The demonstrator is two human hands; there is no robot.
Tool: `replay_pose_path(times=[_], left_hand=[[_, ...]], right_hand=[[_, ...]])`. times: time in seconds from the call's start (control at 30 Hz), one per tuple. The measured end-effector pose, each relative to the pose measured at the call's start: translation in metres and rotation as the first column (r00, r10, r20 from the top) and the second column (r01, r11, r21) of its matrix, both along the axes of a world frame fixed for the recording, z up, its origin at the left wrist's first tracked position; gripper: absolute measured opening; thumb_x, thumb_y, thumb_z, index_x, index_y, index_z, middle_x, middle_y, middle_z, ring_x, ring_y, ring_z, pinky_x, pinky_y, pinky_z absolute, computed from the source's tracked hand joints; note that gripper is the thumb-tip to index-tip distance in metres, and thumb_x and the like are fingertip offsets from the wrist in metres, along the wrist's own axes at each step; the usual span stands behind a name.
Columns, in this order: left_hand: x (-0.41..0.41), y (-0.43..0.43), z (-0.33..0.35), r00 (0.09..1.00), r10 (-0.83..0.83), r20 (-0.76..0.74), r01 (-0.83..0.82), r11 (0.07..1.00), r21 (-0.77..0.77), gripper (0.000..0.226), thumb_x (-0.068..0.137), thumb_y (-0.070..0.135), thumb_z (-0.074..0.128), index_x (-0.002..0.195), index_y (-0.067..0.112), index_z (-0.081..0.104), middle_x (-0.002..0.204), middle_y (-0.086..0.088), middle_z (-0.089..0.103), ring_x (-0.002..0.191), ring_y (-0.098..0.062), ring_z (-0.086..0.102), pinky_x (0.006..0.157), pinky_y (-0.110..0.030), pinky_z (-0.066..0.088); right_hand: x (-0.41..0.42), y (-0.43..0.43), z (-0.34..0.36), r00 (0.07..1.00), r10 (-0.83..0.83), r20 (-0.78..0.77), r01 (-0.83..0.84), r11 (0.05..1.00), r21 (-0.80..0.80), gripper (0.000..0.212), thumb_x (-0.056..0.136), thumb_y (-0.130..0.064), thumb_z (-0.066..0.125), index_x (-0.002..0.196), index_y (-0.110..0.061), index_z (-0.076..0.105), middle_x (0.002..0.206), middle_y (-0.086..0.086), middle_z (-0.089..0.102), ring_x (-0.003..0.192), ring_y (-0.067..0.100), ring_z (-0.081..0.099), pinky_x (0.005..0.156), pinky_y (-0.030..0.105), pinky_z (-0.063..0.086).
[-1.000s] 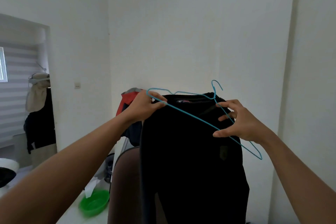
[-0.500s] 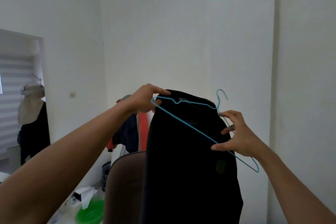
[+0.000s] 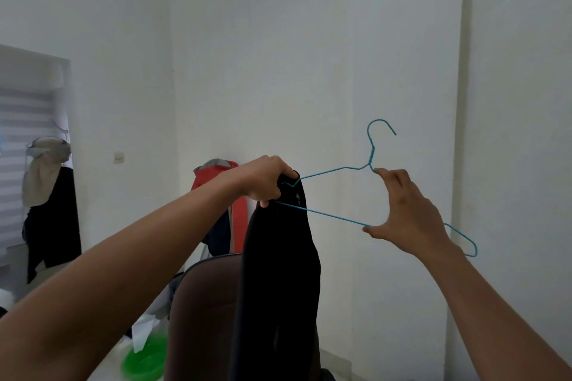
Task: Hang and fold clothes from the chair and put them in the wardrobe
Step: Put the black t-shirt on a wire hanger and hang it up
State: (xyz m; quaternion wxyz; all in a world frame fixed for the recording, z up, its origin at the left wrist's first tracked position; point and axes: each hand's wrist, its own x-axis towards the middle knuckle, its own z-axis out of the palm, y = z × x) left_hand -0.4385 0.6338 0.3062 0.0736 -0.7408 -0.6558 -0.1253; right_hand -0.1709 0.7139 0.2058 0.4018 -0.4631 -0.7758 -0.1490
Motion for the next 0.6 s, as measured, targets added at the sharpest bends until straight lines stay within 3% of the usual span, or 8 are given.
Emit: replay_pose_path(times=[0.1,0.2,0.27,0.3,0.33,0.4,0.5,0.6], left_hand=[[0.008,0.009,0.003,1.000,-0.011,-0.010,0.012,0.999,0.037,0.071,0.077,-0.004,0.045,0.139,0.029,0.055,0.050,0.004,0.067,0.047,0.005,0.059,0.053,-0.024,0.048],[0.018,0.015,0.005,0.999,-0.042,-0.007,0.043,0.996,0.080,0.071,0.079,-0.003,0.046,0.143,0.028,0.050,0.042,0.011,0.060,0.046,0.002,0.060,0.051,-0.013,0.044],[0.027,0.017,0.005,0.992,-0.105,0.073,0.095,0.987,0.127,0.068,0.080,-0.003,0.047,0.140,0.029,0.053,0.059,0.009,0.069,0.045,-0.005,0.062,0.055,-0.013,0.048],[0.032,0.017,0.004,0.977,-0.153,0.149,0.132,0.981,0.145,0.067,0.081,-0.003,0.048,0.138,0.030,0.056,0.079,0.008,0.073,0.046,-0.007,0.062,0.058,-0.017,0.051],[0.036,0.017,0.003,0.955,-0.206,0.215,0.173,0.971,0.164,0.065,0.081,-0.004,0.049,0.136,0.030,0.058,0.100,0.006,0.074,0.053,-0.008,0.065,0.063,-0.019,0.054],[0.038,0.020,0.003,0.944,-0.256,0.210,0.218,0.957,0.191,0.061,0.082,0.001,0.053,0.135,0.031,0.061,0.123,0.008,0.069,0.089,-0.009,0.069,0.083,-0.022,0.052],[0.030,0.022,0.006,0.976,-0.075,-0.204,0.129,0.955,0.265,0.055,0.088,0.034,0.062,0.141,0.044,0.050,0.116,0.009,0.067,0.116,-0.012,0.050,0.098,-0.036,0.035],[0.020,0.023,0.000,0.972,-0.181,-0.149,0.211,0.954,0.215,0.063,0.088,0.044,0.069,0.146,0.040,0.045,0.136,0.012,0.059,0.132,-0.010,0.040,0.110,-0.038,0.030]], right_hand=[[-0.011,-0.003,0.003,0.999,0.000,0.053,-0.004,0.996,0.085,0.115,0.053,-0.044,0.092,0.147,-0.027,0.028,0.133,-0.006,0.036,0.109,0.024,0.053,0.076,0.043,0.051],[-0.030,-0.008,0.002,0.993,-0.007,0.117,-0.004,0.995,0.100,0.113,0.057,-0.046,0.089,0.149,-0.026,0.026,0.133,-0.005,0.033,0.109,0.023,0.051,0.077,0.041,0.049],[-0.045,-0.009,0.000,0.992,-0.012,0.123,-0.001,0.995,0.104,0.111,0.060,-0.047,0.087,0.150,-0.024,0.026,0.133,-0.004,0.034,0.108,0.023,0.052,0.075,0.040,0.048],[-0.052,-0.009,-0.002,0.993,-0.005,0.121,-0.008,0.994,0.106,0.111,0.060,-0.048,0.087,0.150,-0.023,0.026,0.133,-0.003,0.036,0.107,0.023,0.052,0.074,0.039,0.048],[-0.057,-0.008,-0.004,0.994,0.014,0.112,-0.025,0.994,0.102,0.110,0.061,-0.047,0.086,0.149,-0.022,0.027,0.132,-0.002,0.037,0.106,0.024,0.053,0.074,0.039,0.049],[-0.063,-0.006,-0.007,0.994,0.078,0.073,-0.083,0.994,0.075,0.107,0.062,-0.048,0.085,0.148,-0.022,0.027,0.130,-0.002,0.038,0.106,0.023,0.053,0.076,0.040,0.052],[-0.057,-0.001,-0.009,0.984,0.178,0.000,-0.178,0.983,0.035,0.105,0.062,-0.053,0.083,0.147,-0.024,0.030,0.128,-0.005,0.037,0.104,0.020,0.054,0.077,0.041,0.053],[-0.049,0.002,-0.003,0.952,0.278,-0.123,-0.279,0.960,0.015,0.104,0.059,-0.058,0.085,0.145,-0.027,0.036,0.124,-0.010,0.037,0.098,0.016,0.058,0.073,0.041,0.055]])
